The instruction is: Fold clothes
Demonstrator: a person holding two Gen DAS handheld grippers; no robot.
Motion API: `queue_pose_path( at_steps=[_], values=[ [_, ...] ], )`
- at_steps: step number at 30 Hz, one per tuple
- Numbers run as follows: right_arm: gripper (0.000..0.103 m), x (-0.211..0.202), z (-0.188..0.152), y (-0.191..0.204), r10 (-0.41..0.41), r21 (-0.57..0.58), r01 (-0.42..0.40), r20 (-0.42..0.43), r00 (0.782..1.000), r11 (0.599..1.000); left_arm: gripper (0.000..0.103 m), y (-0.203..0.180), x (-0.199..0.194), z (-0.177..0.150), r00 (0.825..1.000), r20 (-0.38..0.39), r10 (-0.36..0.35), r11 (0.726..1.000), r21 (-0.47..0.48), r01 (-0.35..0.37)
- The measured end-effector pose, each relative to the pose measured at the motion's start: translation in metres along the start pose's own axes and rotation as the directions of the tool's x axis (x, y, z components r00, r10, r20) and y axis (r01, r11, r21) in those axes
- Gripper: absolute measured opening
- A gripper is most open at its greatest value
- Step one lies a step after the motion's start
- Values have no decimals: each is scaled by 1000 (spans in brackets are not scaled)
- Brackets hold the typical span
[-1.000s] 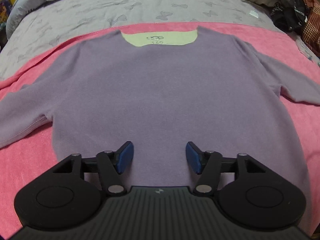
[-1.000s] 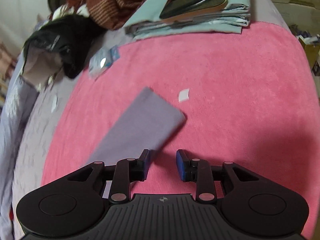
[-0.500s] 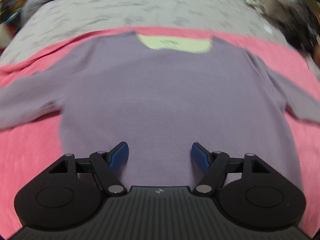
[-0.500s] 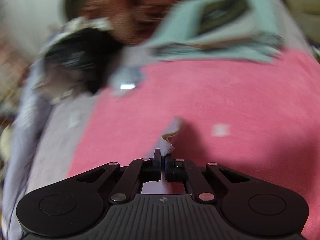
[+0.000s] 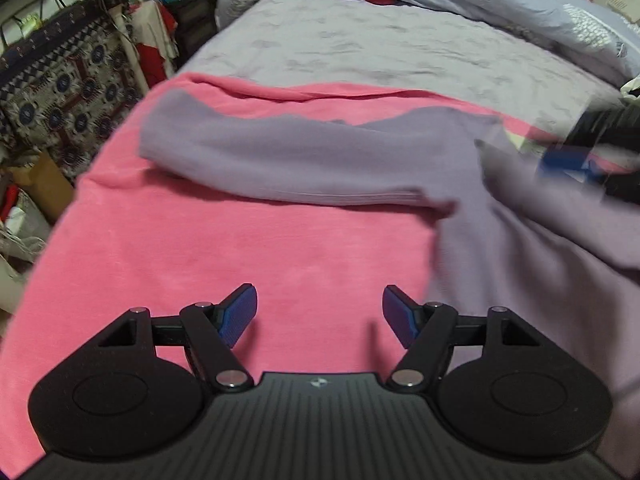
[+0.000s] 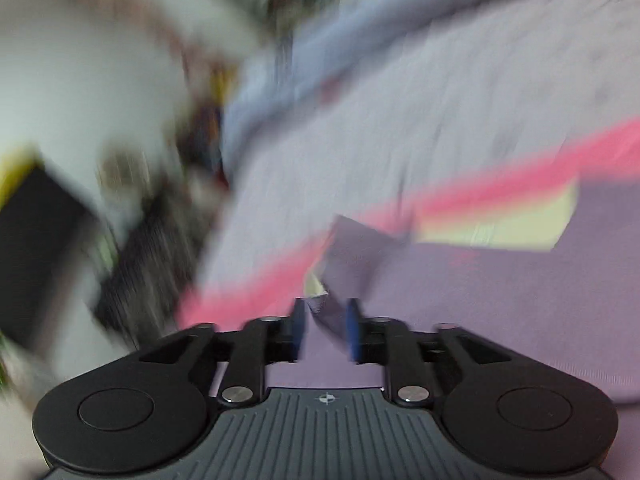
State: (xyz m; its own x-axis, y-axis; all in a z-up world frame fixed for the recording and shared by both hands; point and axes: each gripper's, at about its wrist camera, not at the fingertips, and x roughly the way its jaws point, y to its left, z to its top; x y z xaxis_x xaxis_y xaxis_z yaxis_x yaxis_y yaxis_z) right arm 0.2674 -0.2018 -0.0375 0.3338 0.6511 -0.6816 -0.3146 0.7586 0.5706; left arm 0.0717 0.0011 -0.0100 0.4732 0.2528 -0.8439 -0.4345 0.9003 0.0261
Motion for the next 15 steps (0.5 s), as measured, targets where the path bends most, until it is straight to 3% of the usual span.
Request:
queue_pose_path(
  at_steps=[1,3,5,7,8,9,11,14,15],
  values=[
    [31,11,-11,7,-37,-42,35,-45,998,998,71,4,0,-2,1000,4,3,1000,13,-3],
    [36,5,-32,12,-65,-94,62,-35,997,994,71,8,2,-1,1000,13,-5,999,34,4],
    [58,-13,-45,8,-129,-128,130,16,991,983,71,3,4,4,999,31,-30,997,66,28],
    [59,-36,-60,6,-258,-180,273,105,960,945,71,-7,6,11,997,54,-58,993,110,52],
    [62,-47,-68,6,-321,-202,348,154,934,916,71,-16,7,16,995,71,-76,987,145,65],
    [65,-54,-75,5,-406,-242,449,210,890,860,71,-27,9,21,992,91,-92,979,188,74],
    [78,-63,-92,0,-548,-317,634,324,771,705,72,-54,14,30,982,131,-134,948,307,88],
    [79,-56,-101,-23,-644,-395,734,356,677,552,73,-96,29,44,966,162,-199,869,486,98],
    [79,-53,-102,-30,-659,-405,743,352,665,533,73,-107,35,48,964,158,-216,849,518,105]
  ],
)
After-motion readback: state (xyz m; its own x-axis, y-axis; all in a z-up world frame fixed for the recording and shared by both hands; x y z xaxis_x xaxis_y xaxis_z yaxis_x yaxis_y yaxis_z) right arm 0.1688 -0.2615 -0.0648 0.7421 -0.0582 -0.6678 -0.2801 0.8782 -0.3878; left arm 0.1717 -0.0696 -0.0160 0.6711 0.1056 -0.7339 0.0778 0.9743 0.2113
